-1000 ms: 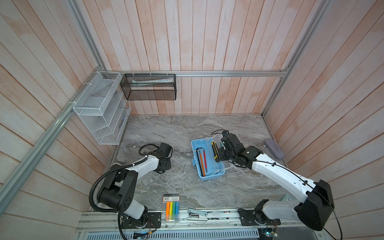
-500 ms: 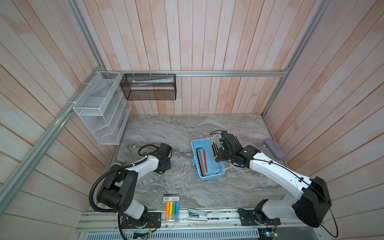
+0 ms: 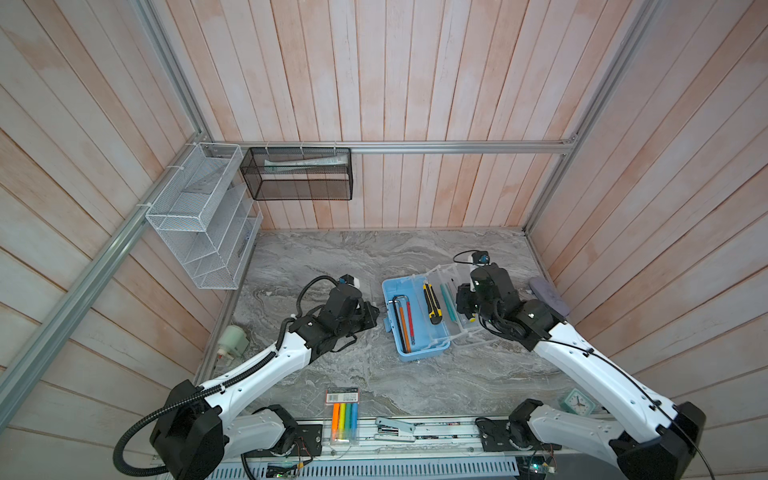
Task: Pack the tool kit
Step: 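Carry the screwdriver with the left gripper over the clear tray while the right gripper withdraws, then lower the screwdriver into the clear tray compartment and open the left gripper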
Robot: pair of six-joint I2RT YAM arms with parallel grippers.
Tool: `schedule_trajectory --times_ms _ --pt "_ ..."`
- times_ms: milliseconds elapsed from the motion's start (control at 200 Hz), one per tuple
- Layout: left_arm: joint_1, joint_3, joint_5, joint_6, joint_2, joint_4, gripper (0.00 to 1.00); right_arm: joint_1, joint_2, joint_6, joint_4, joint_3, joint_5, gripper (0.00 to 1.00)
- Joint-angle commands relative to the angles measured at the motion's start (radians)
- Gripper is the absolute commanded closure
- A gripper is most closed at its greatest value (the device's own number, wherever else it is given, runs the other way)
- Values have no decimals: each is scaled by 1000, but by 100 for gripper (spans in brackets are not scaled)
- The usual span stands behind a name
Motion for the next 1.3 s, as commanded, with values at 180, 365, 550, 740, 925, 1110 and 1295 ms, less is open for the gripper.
schedule_trajectory --times_ms 180,365,550,740,925,1110,1295 --pt "-122 282 39 -145 257 284 100 -74 -134 37 -45 32 12 77" --pt "-176 464 64 -178 430 329 100 -77 -197 40 -75 53 47 77" --pt "-220 611 77 -213 593 314 100 -85 -240 29 -108 88 73 77" --pt "-274 664 60 -268 680 338 100 -88 -270 10 -130 112 81 77" --pt "-283 681 31 -307 725 352 100 -89 -287 9 -131 105 50 77" --pt "-284 707 16 -333 774 349 100 -89 -296 9 -128 86 20 77" --pt "-285 727 0 -353 816 350 100 -89 -307 10 -130 65 10 77"
